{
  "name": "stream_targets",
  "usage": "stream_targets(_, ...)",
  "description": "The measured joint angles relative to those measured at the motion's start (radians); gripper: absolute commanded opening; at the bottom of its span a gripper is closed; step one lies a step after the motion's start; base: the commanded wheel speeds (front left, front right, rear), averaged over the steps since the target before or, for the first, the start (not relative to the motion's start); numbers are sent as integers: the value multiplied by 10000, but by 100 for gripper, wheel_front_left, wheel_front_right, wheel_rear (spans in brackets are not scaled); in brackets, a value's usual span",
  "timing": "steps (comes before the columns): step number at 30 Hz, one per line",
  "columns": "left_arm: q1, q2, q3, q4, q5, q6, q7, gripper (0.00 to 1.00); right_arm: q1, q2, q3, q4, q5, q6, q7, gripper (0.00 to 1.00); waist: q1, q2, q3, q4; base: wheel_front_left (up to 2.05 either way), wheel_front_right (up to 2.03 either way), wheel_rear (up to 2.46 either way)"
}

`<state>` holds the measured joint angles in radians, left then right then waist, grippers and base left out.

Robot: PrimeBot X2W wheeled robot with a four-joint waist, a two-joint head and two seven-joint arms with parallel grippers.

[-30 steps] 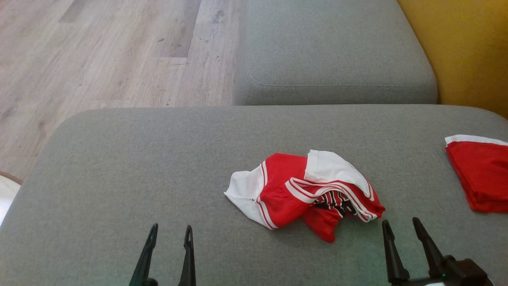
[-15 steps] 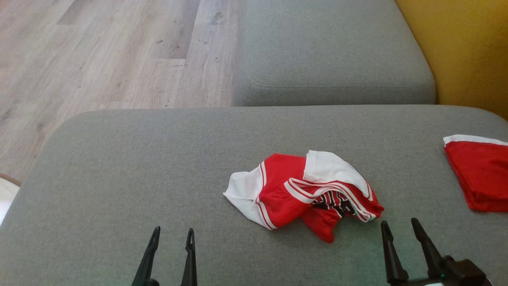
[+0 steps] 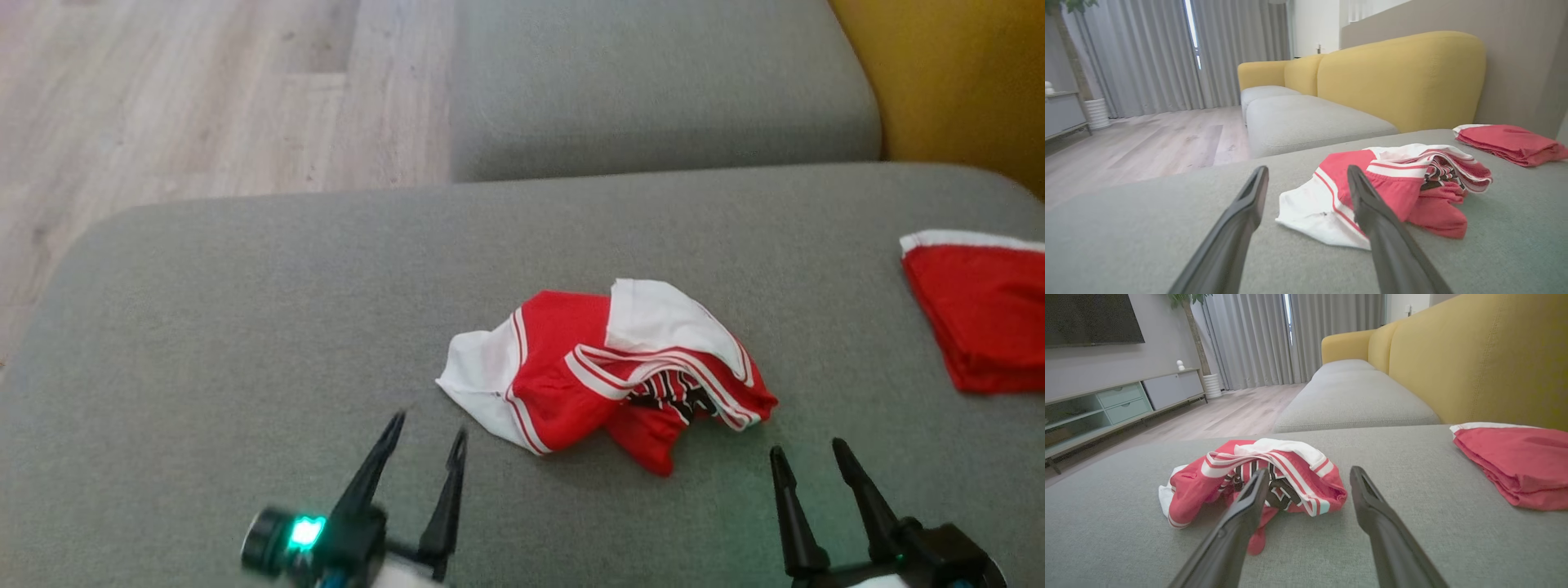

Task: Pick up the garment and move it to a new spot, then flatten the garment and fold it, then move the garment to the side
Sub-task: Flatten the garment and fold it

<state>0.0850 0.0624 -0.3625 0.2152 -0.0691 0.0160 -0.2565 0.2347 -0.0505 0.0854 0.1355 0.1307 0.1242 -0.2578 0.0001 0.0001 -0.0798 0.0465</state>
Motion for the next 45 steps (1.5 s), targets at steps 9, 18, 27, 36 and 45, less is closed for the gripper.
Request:
stream_targets(9, -2924, -92, -1043, 2105, 347, -1187, 0, 100, -586, -401, 435, -48, 12, 0, 0, 100, 1, 0, 824, -616, 0, 0, 0)
stream_targets(18, -5392, -136, -2115, 4884, 90, -1409, 0, 100, -1280, -746, 771, -100, 117, 0, 0, 100, 2, 0, 1771, -1502, 0, 0, 0)
stream_targets(27, -6085, -109, -4249, 6287, -1649, -1484, 0, 100, -1476, -863, 836, -96, 182, 0, 0, 100, 1, 0, 2205, -2084, 0, 0, 0)
stream_targets(36, -6367, 299, -6280, 5599, -3076, -1484, 0, 0, -1468, -805, 872, 21, 182, 0, 0, 100, -1, 0, 1855, -2299, 0, 0, 0)
stream_targets(45, -6918, 585, -7971, 3753, -5701, -1484, 2, 0, -1394, -495, 957, 107, 178, 0, 0, 100, -2, 0, 1166, -2640, 0, 0, 0)
